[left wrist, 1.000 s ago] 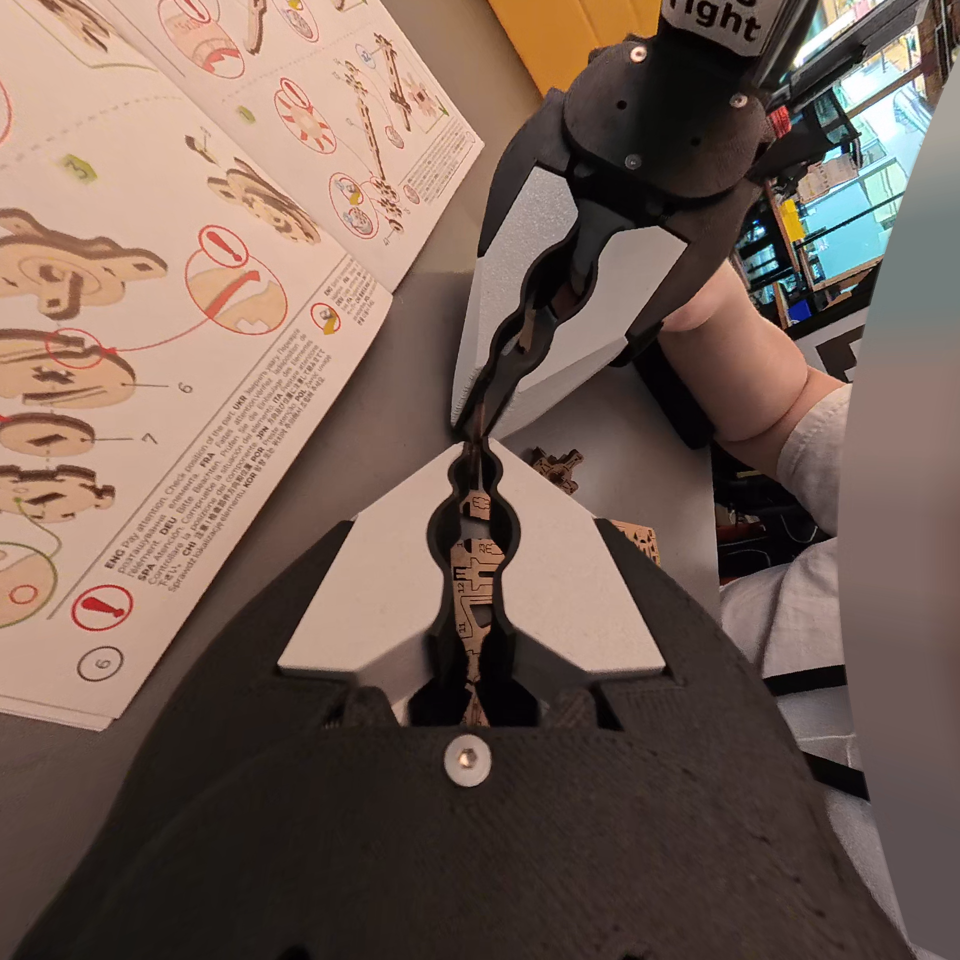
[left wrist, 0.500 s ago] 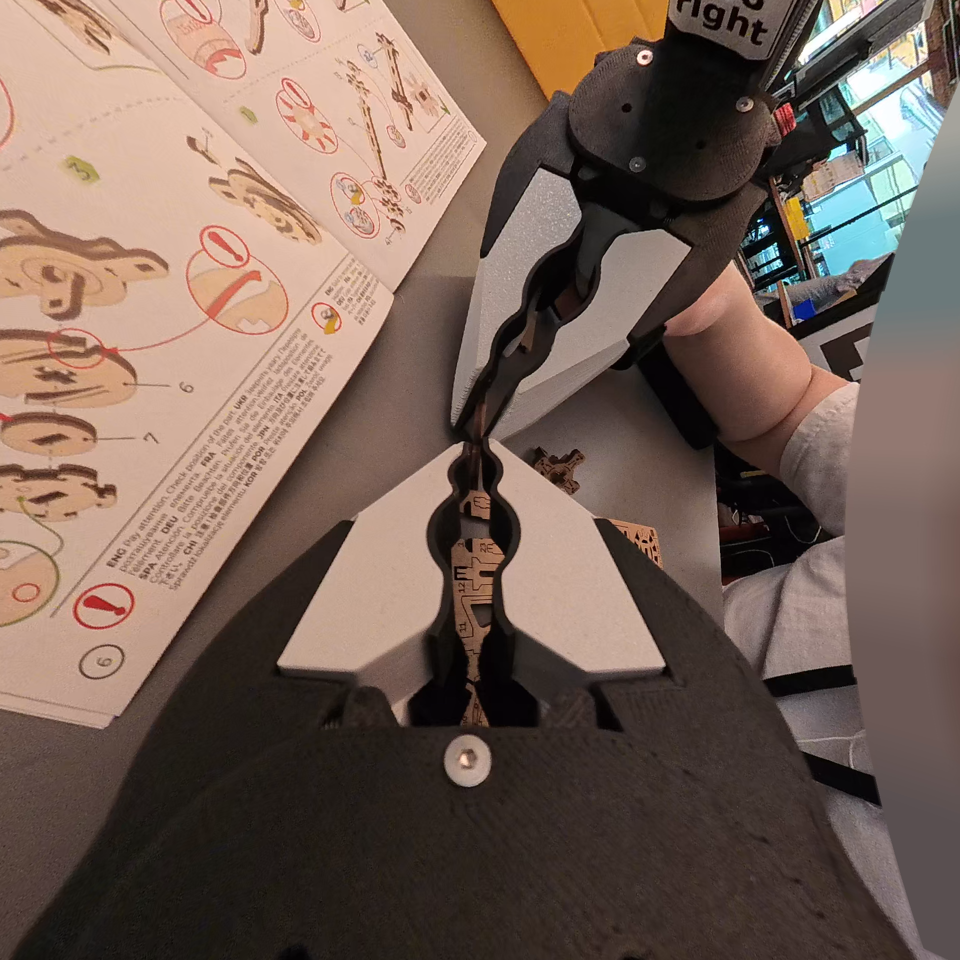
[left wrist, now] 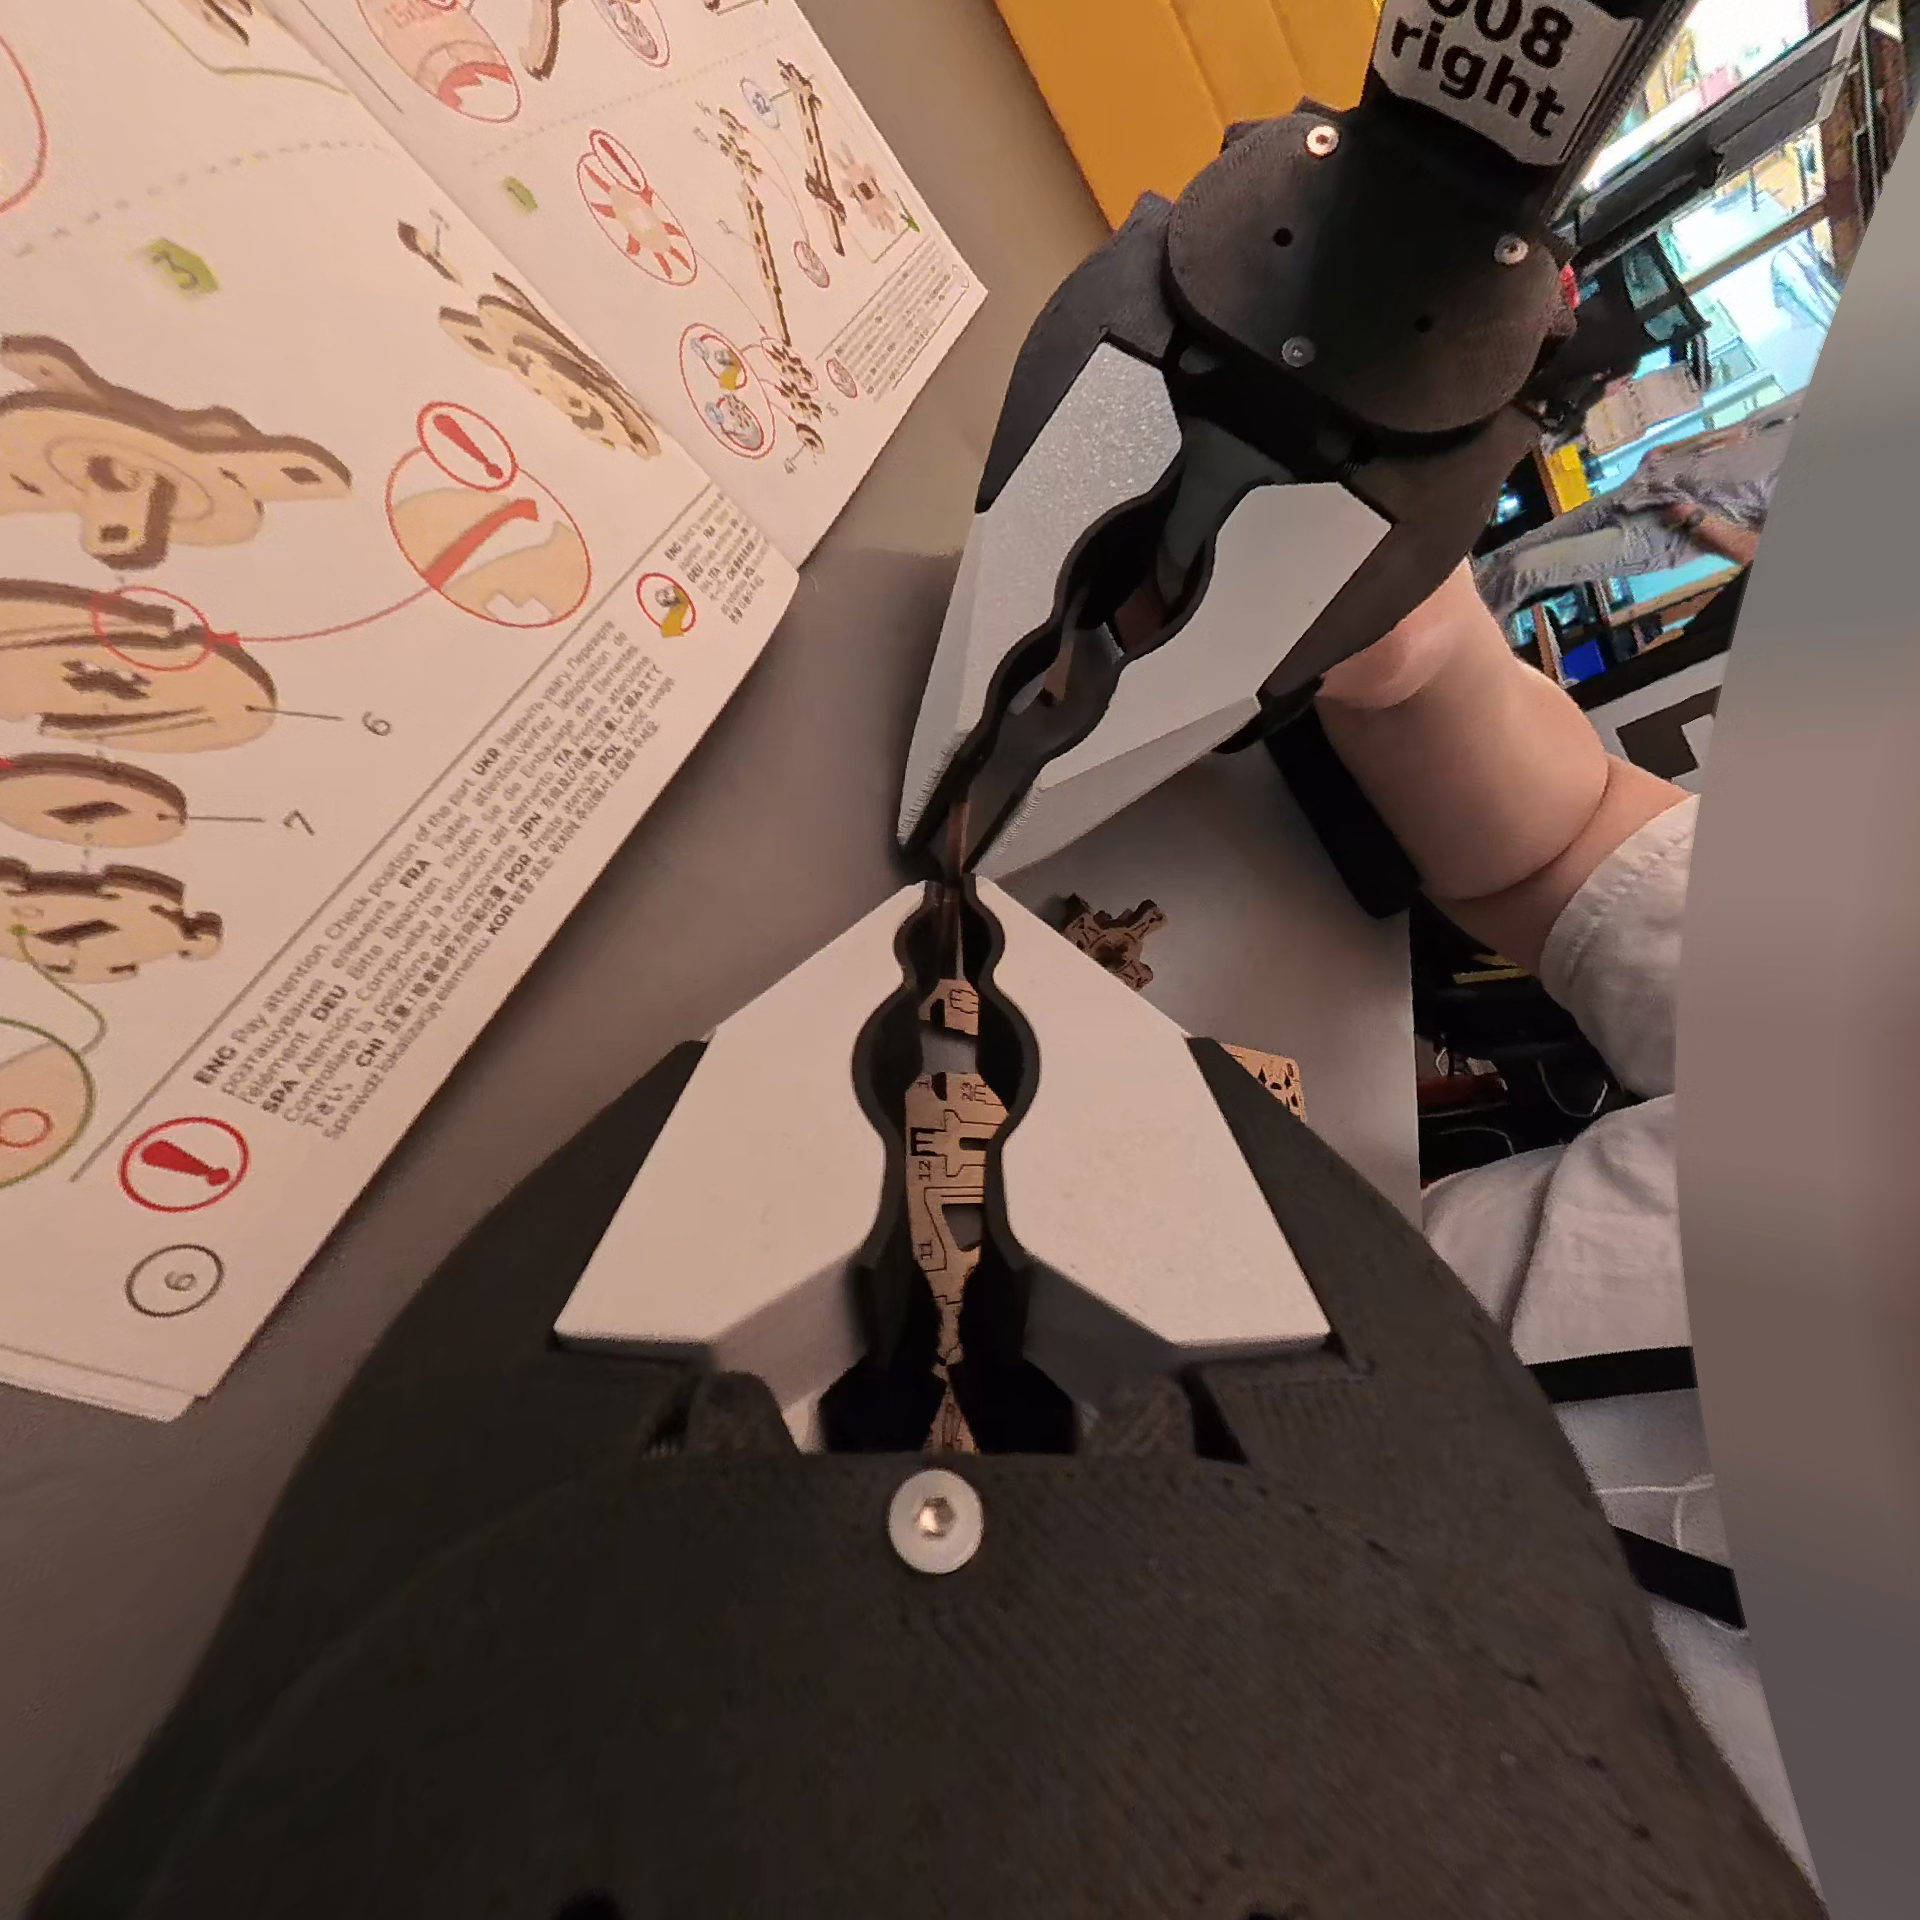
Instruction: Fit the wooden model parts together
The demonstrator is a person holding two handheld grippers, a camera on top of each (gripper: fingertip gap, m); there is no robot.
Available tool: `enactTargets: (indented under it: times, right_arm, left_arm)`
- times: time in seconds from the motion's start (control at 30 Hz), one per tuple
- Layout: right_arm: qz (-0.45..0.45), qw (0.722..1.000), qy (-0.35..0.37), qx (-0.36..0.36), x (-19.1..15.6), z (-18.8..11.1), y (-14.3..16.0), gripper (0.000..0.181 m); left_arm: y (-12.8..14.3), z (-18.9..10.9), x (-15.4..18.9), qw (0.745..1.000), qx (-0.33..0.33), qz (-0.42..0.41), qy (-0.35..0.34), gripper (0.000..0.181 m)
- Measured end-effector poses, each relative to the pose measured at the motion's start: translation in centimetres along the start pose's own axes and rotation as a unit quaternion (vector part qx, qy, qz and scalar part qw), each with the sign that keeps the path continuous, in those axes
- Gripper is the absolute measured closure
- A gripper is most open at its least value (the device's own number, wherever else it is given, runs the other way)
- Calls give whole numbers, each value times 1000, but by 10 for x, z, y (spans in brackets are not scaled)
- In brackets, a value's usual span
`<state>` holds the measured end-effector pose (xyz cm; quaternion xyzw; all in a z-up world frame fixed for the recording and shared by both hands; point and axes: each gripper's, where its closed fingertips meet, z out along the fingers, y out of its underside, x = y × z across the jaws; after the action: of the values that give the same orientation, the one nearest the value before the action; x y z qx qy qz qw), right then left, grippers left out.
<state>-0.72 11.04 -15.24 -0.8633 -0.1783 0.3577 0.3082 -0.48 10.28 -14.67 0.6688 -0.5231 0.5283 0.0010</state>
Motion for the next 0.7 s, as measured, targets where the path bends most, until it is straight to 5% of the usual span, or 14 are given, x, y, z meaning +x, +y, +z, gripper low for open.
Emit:
enactTargets:
  times: [0.4, 0.53, 0.7]
  right_arm:
    - [-9, 1000, 29, -2, 6, 2, 2, 176]
    - [-97, 992, 82, 3, 11, 3, -3, 175]
    - [-6, 1000, 1, 3, 2, -1, -4, 172]
  left_arm:
    - [1, 1, 2, 1000, 5, -10, 8, 179]
    - [1, 3, 4, 999, -6, -26, 30, 180]
    - [0, -1, 6, 999, -1, -23, 42, 181]
